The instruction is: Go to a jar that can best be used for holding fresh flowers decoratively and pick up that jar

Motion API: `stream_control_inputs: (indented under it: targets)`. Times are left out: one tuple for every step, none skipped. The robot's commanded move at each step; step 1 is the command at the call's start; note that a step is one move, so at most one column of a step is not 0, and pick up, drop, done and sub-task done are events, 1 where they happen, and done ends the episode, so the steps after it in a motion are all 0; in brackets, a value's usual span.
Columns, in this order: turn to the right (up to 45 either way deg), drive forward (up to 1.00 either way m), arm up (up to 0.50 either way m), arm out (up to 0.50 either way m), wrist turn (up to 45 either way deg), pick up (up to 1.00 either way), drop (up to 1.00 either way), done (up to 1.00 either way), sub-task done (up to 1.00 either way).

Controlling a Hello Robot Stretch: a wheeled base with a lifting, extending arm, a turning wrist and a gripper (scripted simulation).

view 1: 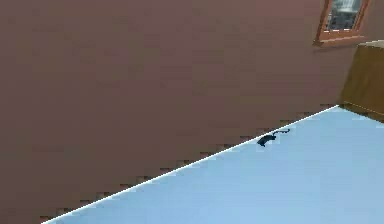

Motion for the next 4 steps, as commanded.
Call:
stream_control_inputs:
  targets:
    - [45.0,0.0,0.0,0.0,0.0,0.0,0.0,0.0,0.0]
    - [45.0,0.0,0.0,0.0,0.0,0.0,0.0,0.0,0.0]
    - [27.0,0.0,0.0,0.0,0.0,0.0,0.0,0.0,0.0]
    - [0.0,1.0,0.0,0.0,0.0,0.0,0.0,0.0,0.0]
